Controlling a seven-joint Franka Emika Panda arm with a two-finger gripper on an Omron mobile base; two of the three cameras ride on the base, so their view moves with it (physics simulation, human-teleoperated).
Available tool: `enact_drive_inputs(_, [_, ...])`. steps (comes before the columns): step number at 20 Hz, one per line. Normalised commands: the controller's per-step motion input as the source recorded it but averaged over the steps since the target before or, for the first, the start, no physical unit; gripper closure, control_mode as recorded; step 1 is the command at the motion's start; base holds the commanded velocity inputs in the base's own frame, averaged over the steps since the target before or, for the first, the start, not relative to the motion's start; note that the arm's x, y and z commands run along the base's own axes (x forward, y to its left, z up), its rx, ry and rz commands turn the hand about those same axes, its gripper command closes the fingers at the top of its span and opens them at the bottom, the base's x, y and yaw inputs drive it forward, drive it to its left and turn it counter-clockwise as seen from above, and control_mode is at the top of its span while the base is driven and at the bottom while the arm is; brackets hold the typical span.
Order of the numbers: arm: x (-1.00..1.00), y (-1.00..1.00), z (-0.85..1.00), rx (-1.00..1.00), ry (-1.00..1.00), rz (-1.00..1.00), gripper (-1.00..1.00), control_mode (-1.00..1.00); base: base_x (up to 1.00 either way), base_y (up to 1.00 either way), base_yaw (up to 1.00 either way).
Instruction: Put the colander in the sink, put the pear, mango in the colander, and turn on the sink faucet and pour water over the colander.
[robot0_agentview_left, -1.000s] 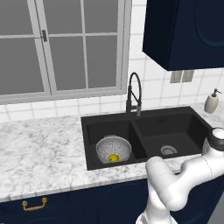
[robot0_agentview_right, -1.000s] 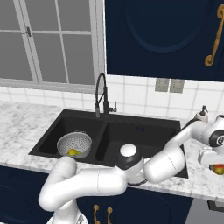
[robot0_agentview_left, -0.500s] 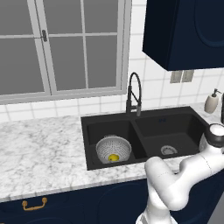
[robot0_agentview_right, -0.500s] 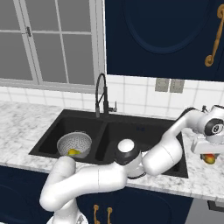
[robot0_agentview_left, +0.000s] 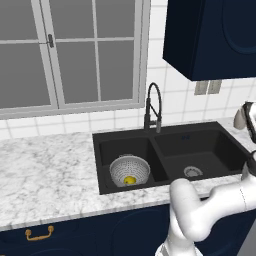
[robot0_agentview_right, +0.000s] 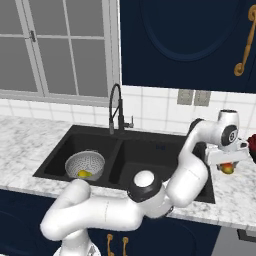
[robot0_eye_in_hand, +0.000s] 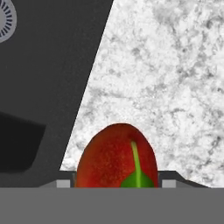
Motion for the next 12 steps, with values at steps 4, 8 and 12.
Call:
enact_drive_inputs(4, [-0.17,0.69,0.06,-0.21,-0.11,0.01,1.0,-1.0,0.0,0.0,0.0])
enact_drive_inputs(8, [-0.32,0.59,0.32,0.0,0.0,0.0,1.0,-1.0,0.0,0.0,0.0])
enact_drive_inputs(12, [-0.48,0.41,0.43,0.09,0.0,0.0,1.0,-1.0,0.0,0.0,0.0])
